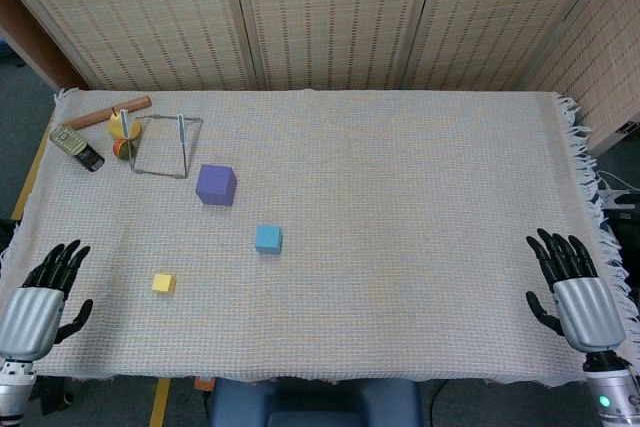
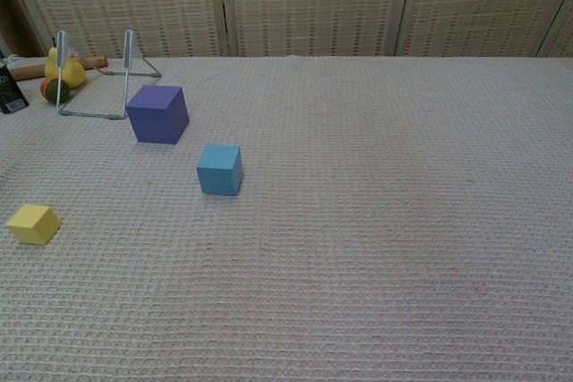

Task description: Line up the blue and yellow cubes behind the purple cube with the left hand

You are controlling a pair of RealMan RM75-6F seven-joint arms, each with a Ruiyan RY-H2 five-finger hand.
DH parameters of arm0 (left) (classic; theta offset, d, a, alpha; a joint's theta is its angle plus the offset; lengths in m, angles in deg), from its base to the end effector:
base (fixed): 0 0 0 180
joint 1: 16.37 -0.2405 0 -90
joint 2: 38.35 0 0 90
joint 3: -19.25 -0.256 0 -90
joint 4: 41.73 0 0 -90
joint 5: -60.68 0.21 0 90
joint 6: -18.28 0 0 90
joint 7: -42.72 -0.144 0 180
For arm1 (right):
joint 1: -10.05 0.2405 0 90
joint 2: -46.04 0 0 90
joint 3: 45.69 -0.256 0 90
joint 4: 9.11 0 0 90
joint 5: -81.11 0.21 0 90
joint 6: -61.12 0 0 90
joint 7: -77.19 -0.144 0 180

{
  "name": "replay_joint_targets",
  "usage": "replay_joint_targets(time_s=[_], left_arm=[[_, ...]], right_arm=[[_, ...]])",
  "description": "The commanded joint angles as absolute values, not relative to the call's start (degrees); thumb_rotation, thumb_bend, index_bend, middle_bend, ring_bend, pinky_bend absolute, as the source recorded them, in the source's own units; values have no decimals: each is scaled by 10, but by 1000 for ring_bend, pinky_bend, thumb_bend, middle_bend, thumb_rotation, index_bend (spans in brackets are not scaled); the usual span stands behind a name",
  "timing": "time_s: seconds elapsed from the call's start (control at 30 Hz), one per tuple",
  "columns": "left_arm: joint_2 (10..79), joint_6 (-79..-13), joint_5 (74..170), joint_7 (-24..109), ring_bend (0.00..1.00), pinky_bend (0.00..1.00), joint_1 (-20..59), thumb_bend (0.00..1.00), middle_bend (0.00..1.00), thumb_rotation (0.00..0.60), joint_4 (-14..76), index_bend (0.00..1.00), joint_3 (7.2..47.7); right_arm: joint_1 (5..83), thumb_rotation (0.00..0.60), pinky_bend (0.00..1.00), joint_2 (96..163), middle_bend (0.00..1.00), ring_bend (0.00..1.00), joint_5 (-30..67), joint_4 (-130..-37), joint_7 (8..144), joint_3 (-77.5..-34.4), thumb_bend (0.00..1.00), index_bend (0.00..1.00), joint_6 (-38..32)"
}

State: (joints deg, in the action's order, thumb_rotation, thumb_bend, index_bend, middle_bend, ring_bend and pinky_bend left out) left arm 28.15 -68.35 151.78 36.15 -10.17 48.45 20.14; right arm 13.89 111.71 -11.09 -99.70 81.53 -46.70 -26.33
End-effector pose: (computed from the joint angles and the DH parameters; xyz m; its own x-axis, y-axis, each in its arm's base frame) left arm -0.3001 0.1806 0.1429 0.5005 -0.0134 0.8657 0.8590 -0.1175 -0.4984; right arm -0.3037 -0.1683 0.1480 0.4726 0.0078 0.8812 -0.8765 -0.0994 0.4709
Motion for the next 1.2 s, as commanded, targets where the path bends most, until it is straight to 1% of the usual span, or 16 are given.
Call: replay_joint_targets(time_s=[0.03, 0.17, 0.23, 0.3, 0.33, 0.43, 0.47, 0.5, 0.53, 0.57, 0.63, 0.67, 0.77, 0.87, 1.0, 1.2], left_arm=[[281, -680, 1524, 362, 0, 218, -99, 387, 0, 600, 487, 0, 198], [287, -672, 1570, 402, 15, 177, -83, 385, 18, 600, 489, 0, 182], [289, -652, 1591, 429, 17, 191, -68, 382, 28, 600, 498, 0, 171], [298, -633, 1600, 401, 35, 253, -53, 378, 44, 600, 513, 0, 174], [305, -625, 1601, 375, 75, 316, -47, 377, 79, 600, 518, 0, 178], [334, -596, 1590, 288, 335, 639, -26, 377, 314, 600, 547, 4, 198], [344, -588, 1585, 266, 494, 816, -20, 376, 473, 600, 555, 26, 206], [354, -573, 1575, 240, 587, 896, -11, 376, 572, 600, 567, 45, 214], [359, -559, 1565, 221, 720, 974, -3, 376, 717, 600, 578, 80, 219], [366, -547, 1555, 206, 840, 1000, 4, 377, 850, 600, 589, 118, 225], [385, -526, 1532, 180, 955, 1000, 21, 378, 965, 600, 608, 156, 241], [393, -518, 1523, 168, 992, 1000, 29, 379, 996, 600, 611, 173, 248], [416, -483, 1475, 133, 1000, 1000, 52, 378, 1000, 600, 625, 190, 267], [433, -443, 1403, 106, 1000, 1000, 80, 379, 1000, 600, 635, 193, 293], [455, -402, 1309, 73, 1000, 1000, 121, 379, 1000, 600, 624, 183, 320], [495, -390, 1237, 34, 1000, 1000, 169, 356, 1000, 600, 583, 110, 338]], right_arm=[[134, 600, 0, 1115, 0, 0, -119, -998, 814, -464, 129, 0, -275], [130, 600, 0, 1111, 0, 0, -120, -996, 807, -462, 129, 0, -280], [128, 600, 0, 1108, 0, 0, -123, -996, 801, -461, 129, 0, -284], [125, 600, 0, 1105, 0, 0, -125, -996, 797, -460, 130, 0, -288], [124, 600, 0, 1103, 0, 0, -125, -996, 795, -460, 129, 0, -289], [123, 600, 0, 1099, 0, 0, -126, -1000, 788, -460, 129, 0, -292], [123, 600, 0, 1098, 0, 0, -127, -1001, 788, -460, 129, 0, -293], [122, 600, 0, 1098, 0, 0, -127, -1001, 787, -460, 129, 0, -293], [123, 600, 0, 1097, 0, 0, -127, -1001, 787, -460, 129, 0, -292], [123, 600, 0, 1097, 0, 0, -127, -1002, 787, -460, 129, 0, -290], [125, 600, 0, 1098, 0, 0, -124, -1001, 788, -460, 129, 0, -285], [126, 600, 0, 1098, 0, 0, -122, -1001, 789, -461, 129, 0, -281], [129, 600, 0, 1098, 0, 0, -114, -1003, 793, -461, 129, 0, -269], [130, 600, 0, 1096, 0, 0, -110, -1006, 794, -462, 129, 0, -264], [128, 600, 0, 1094, 0, 0, -107, -1008, 792, -464, 129, 0, -268], [131, 600, 0, 1092, 0, 0, -98, -1010, 790, -468, 129, 0, -259]])
